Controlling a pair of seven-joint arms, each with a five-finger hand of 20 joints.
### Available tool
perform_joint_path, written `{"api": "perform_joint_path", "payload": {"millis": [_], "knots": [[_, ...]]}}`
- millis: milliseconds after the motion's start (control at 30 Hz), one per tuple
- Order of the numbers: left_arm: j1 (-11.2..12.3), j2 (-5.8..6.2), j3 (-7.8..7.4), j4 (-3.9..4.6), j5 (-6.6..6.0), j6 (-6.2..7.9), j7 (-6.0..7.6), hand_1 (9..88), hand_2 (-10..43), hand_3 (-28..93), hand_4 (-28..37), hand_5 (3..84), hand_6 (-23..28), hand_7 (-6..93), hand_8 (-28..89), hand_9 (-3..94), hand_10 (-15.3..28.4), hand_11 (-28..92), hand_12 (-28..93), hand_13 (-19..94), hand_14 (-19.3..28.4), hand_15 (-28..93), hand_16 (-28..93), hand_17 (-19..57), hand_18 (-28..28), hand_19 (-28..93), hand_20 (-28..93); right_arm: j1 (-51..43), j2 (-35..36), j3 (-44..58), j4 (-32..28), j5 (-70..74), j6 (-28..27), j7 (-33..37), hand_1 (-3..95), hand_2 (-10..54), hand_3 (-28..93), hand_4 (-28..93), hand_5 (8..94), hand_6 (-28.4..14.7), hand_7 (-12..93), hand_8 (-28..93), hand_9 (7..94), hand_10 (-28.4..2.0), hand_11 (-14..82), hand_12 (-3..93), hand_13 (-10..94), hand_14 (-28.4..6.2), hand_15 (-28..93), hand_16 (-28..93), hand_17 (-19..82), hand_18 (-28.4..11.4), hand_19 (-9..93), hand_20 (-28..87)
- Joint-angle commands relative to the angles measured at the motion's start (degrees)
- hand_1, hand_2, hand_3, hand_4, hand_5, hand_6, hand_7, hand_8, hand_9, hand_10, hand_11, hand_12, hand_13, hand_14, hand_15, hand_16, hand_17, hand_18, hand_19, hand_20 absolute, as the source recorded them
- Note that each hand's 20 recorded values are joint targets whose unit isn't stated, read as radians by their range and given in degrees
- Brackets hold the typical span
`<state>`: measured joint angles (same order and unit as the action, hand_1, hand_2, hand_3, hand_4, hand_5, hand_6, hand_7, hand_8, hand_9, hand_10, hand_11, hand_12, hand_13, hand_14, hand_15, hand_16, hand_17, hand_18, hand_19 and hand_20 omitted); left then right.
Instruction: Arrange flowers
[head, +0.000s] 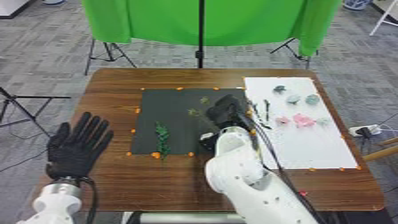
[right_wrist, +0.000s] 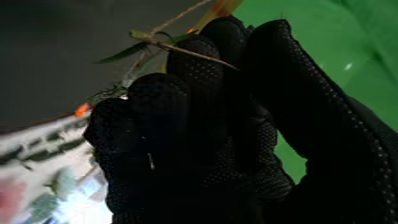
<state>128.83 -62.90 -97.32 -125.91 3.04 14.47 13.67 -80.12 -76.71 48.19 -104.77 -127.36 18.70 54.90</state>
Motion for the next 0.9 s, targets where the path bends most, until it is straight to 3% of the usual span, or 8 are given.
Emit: {"api": "perform_joint_path", "payload": {"millis": [33,233,367,533,733,900], "knots": [[0.1,0.91,0.45,0.51,-0.14,0.73,-1.18,26.6,12.7,78,-28.2,46.2,7.6,9.0,-8,39.8,13.4,15,11,31,13.9,31,-3,-3.3,12.2,23,15,-2.9,-3.0,-2.8,0.8,2.2,-2.6,2.3,50.8,-7.7,73,-22,73.6,-3.2,47,17,75.2,-16.6,46.2,41.0,65,-18.5,78,29,38,-27.4,93,47],[-0.7,1.14,1.48,0.98,-0.07,0.42,-2.20,26.6,12.7,78,-28.2,46.2,7.6,9.0,-8,39.9,13.4,16,11,31,13.9,31,-3,-3.2,12.2,23,15,-4.1,-4.8,-2.1,2.0,3.4,-1.3,3.0,50.6,-7.5,72,-22,72.5,-3.3,47,17,74.8,-16.7,45.4,39.6,64,-18.7,77,29,38,-27.4,93,46],[-0.8,1.86,1.63,0.95,0.24,1.09,-2.69,26.7,12.7,78,-28.2,46.2,7.6,9.0,-8,39.9,13.4,16,11,31,13.9,31,-3,-3.2,12.2,23,15,-4.5,-5.6,-2.7,2.1,3.1,-0.7,3.5,50.9,-7.5,73,-23,71.8,-3.9,46,15,74.7,-16.7,42.2,37.6,64,-18.5,76,28,38,-27.3,93,45],[-0.4,1.51,1.52,0.91,1.12,0.70,-1.97,26.6,12.6,78,-28.2,46.2,7.6,9.0,-8,39.9,13.4,16,11,31,13.9,31,-3,-3.3,12.2,23,15,-4.3,-5.0,-3.1,2.1,3.0,-0.3,3.0,50.1,-7.6,73,-23,71.0,-6.7,35,12,74.4,-18.1,35.6,31.0,62,-18.6,73,25,37,-27.2,93,44],[0.7,1.16,0.62,0.39,1.21,0.43,-0.90,26.5,12.6,78,-28.2,46.1,7.6,9.0,-8,39.9,13.4,16,11,31,13.9,31,-3,-3.3,12.2,23,15,-3.7,-3.5,-3.9,1.2,4.3,-1.6,2.4,45.2,-8.0,77,-23,69.1,-8.8,22,4,72.6,-20.0,34.7,22.9,62,-18.9,71,22,37,-27.3,93,43],[1.4,1.06,0.13,0.00,1.09,0.61,-0.20,26.5,12.6,78,-28.2,46.1,7.6,9.0,-8,39.9,13.4,16,11,31,13.9,31,-3,-3.3,12.2,23,15,-2.8,-2.1,-4.8,-0.2,5.5,-1.5,2.5,43.4,-7.7,78,-22,68.3,-8.6,19,-2,72.2,-20.1,33.7,22.4,62,-18.9,70,22,37,-27.4,93,43]]}}
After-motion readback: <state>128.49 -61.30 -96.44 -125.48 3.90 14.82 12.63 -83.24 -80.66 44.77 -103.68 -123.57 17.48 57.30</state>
